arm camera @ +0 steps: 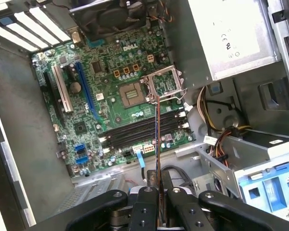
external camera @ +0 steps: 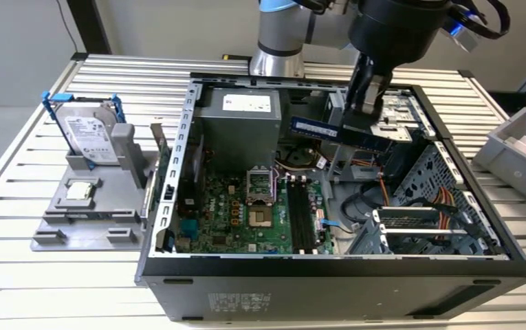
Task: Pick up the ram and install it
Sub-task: 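Pick up the ram and move it above insertion slot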
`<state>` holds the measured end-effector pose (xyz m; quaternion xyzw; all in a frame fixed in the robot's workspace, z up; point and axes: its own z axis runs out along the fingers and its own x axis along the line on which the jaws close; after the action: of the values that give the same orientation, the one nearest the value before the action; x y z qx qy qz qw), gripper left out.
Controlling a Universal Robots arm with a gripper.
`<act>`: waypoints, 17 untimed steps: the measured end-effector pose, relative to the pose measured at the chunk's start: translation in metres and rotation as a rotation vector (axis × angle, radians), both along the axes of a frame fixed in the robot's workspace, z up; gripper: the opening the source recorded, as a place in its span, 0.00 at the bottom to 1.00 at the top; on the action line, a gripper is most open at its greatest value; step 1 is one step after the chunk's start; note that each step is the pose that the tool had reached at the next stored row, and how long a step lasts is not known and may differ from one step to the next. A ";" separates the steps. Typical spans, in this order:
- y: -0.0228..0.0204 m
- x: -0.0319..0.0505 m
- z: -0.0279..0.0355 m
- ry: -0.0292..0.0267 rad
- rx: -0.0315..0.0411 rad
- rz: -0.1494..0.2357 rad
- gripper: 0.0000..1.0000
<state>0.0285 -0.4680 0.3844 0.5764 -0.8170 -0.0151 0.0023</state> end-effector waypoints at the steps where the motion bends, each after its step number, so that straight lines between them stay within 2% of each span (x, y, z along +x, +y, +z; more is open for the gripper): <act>1: 0.0000 0.0000 0.0000 0.0000 0.0001 -0.004 0.00; 17: 0.0000 0.0000 0.0000 0.0000 0.0000 -0.081 0.00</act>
<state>0.0285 -0.4680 0.3844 0.5431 -0.8395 -0.0152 0.0017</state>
